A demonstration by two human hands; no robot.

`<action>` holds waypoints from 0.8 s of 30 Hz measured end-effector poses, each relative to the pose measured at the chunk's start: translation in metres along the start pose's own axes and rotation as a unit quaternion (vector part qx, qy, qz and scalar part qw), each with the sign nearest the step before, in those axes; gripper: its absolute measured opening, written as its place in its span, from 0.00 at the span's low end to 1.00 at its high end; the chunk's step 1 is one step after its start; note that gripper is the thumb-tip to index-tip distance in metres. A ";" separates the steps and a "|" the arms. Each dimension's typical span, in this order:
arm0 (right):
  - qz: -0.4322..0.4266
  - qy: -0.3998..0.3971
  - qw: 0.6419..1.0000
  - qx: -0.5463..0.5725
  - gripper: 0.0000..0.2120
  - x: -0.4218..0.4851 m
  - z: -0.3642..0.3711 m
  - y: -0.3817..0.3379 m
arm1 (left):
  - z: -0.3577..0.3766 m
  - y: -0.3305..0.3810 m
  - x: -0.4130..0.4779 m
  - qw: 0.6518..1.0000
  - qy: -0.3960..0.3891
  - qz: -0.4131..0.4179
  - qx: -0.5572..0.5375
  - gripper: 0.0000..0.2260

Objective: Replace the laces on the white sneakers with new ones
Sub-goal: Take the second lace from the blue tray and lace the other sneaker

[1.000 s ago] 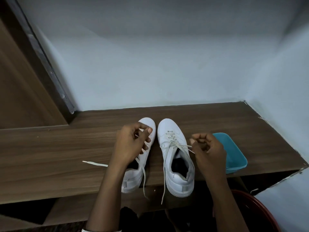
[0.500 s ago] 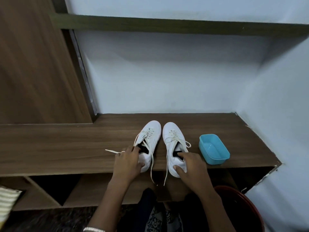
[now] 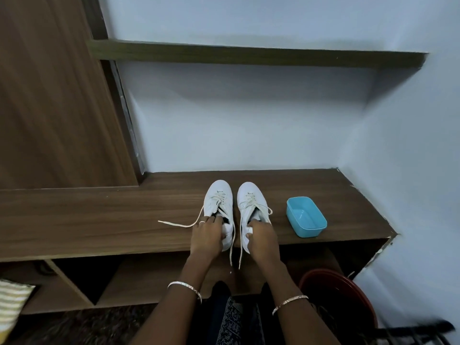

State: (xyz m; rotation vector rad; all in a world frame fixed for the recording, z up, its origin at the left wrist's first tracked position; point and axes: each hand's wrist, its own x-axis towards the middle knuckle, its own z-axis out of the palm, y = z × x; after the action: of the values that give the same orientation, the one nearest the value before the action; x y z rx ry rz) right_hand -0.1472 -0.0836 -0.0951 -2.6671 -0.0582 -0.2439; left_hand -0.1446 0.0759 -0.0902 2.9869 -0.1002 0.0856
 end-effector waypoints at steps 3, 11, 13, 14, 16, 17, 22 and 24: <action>0.005 -0.024 0.999 0.040 0.08 0.006 0.000 0.001 | 0.005 0.009 0.006 1.000 -0.001 0.005 -0.030 0.17; -0.008 -0.139 0.990 0.038 0.14 0.039 0.006 0.009 | 0.017 0.017 0.033 0.999 -0.015 0.005 -0.038 0.18; -0.027 -0.165 0.986 0.022 0.14 0.052 0.008 0.015 | 0.015 0.013 0.047 0.998 -0.048 0.011 -0.041 0.17; -0.037 -0.176 0.984 0.017 0.15 0.056 0.007 0.016 | 0.013 0.012 0.053 0.997 -0.063 0.019 -0.045 0.17; -0.048 -0.186 0.981 0.022 0.14 0.067 0.008 0.018 | 0.013 0.009 0.067 0.995 -0.081 0.030 -0.058 0.16; -0.049 -0.186 0.981 0.026 0.13 0.072 0.006 0.017 | 0.011 0.008 0.073 0.994 -0.088 0.031 -0.058 0.16; -0.046 -0.220 0.974 0.009 0.07 0.100 0.008 0.015 | 0.001 0.004 0.094 0.994 -0.095 0.022 -0.051 0.18; -0.043 -0.230 0.972 -0.018 0.07 0.110 0.004 0.011 | -0.008 0.006 0.099 0.994 -0.099 0.021 -0.048 0.17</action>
State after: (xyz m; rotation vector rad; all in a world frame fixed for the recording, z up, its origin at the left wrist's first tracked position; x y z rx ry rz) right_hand -0.0376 -0.0915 -0.0837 -2.7038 -0.3172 0.3536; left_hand -0.0470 0.0648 -0.0751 2.8904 -0.1830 -0.2049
